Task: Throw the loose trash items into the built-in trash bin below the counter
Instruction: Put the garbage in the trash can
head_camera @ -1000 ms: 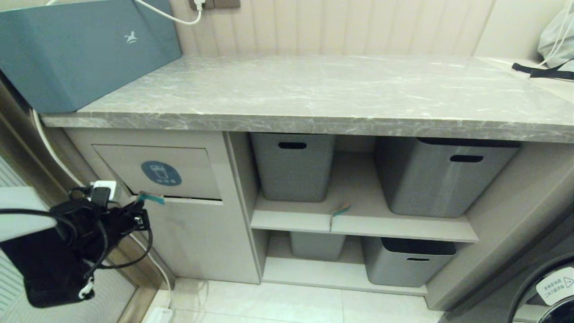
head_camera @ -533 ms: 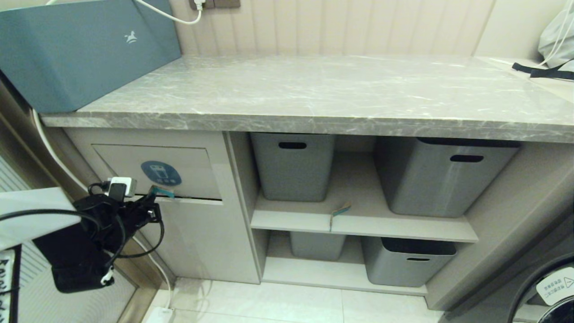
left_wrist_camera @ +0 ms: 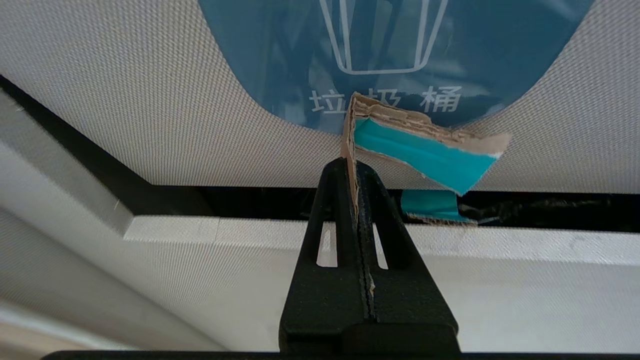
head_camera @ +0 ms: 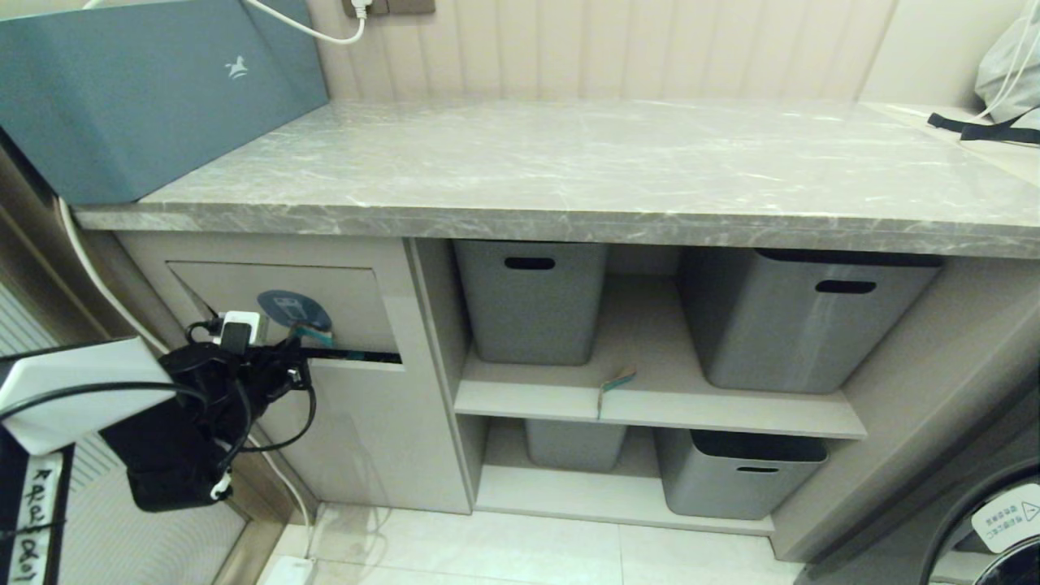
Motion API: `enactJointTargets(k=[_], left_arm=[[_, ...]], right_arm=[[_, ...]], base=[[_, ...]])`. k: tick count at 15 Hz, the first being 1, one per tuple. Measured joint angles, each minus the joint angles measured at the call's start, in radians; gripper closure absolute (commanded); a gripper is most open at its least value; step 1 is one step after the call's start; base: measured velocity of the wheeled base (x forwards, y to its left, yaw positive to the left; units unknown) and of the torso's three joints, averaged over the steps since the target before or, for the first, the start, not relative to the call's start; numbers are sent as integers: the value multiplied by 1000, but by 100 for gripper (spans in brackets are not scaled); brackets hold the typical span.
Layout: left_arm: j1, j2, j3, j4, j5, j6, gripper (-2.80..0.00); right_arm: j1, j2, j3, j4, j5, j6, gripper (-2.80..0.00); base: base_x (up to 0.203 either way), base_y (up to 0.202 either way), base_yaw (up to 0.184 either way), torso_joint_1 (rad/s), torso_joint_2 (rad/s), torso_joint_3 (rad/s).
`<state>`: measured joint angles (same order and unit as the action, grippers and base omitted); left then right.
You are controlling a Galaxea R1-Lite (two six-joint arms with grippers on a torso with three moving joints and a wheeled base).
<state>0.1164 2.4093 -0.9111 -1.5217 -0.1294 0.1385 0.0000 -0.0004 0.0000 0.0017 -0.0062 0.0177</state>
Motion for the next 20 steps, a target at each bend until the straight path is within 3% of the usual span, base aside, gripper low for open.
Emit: enactJointTargets(k=[20], left_arm=[[-2,135,-223,0,-2,0,0]], right_arm=[[0,0,0,0,0,0,0]], base=[[0,0,0,0,0,0]])
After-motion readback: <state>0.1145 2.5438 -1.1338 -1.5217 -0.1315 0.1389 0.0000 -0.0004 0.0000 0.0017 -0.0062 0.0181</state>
